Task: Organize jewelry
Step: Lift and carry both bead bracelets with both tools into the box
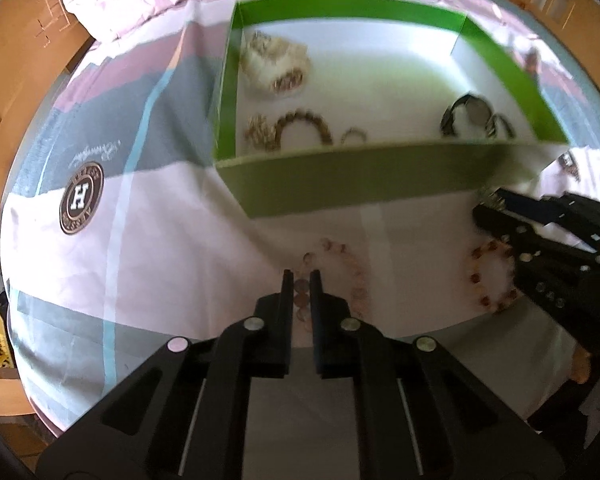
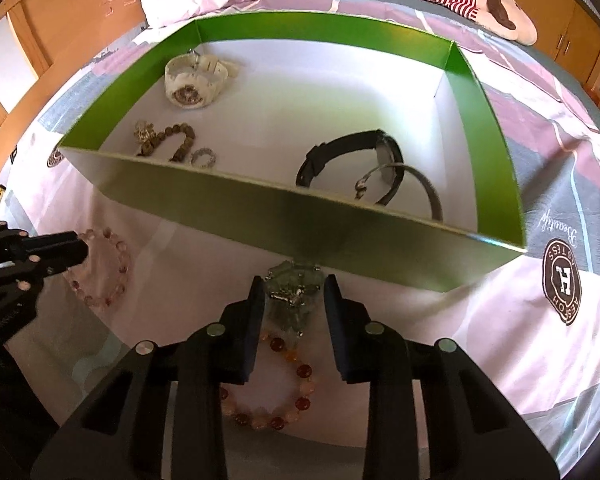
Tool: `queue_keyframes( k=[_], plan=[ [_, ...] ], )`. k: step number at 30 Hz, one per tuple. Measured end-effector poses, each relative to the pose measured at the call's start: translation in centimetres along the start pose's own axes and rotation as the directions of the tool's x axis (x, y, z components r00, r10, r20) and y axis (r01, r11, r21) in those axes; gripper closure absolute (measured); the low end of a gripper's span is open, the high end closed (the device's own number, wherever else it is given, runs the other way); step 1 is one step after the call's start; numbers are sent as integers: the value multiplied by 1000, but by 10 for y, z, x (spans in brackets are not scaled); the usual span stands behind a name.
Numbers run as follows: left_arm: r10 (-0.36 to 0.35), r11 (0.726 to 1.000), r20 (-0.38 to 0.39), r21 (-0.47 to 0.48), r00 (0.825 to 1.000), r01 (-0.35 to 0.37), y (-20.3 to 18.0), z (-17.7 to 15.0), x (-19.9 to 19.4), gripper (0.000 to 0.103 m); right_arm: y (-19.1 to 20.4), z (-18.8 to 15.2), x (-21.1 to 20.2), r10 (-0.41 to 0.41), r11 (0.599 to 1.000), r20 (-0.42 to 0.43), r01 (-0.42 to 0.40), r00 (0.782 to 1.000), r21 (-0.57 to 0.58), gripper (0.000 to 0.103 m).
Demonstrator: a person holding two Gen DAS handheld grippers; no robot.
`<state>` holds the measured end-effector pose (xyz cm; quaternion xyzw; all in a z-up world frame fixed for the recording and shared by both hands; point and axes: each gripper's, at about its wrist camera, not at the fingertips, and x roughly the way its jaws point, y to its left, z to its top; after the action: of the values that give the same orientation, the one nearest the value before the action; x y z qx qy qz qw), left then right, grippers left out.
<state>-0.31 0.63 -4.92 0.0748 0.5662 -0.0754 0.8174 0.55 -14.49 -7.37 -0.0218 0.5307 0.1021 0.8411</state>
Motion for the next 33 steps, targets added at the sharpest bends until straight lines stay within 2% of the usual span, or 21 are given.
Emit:
queue_keyframes(
  k=[5, 8, 17, 23, 29, 33],
  plan=[
    [-31, 999, 46, -9, 998, 32, 2, 7, -13, 95, -5, -1, -6, -1, 1000, 19, 0, 1000, 11, 80],
    [-45, 999, 63, -25, 997, 47, 8, 7, -19, 95, -5, 1, -11, 5, 1000, 30, -5, 1000, 15, 84],
    [-53, 996, 84, -71, 995, 59, 25, 12, -29, 95, -21, 6, -35, 39, 997, 77, -44, 996, 68, 90],
    [-67, 994, 102, -76, 993, 75, 24, 12, -36, 95, -19, 7, -38, 48, 996, 84, -54, 995, 67, 92],
    [-93, 990, 152, -92, 984, 108, 28, 16, -52, 95, -14, 5, -37, 48, 997, 78, -52, 996, 51, 92],
    [-65, 994, 193, -71, 979, 80, 22, 17, -59, 95, -8, 5, -35, 37, 999, 76, -39, 996, 30, 92]
  ],
)
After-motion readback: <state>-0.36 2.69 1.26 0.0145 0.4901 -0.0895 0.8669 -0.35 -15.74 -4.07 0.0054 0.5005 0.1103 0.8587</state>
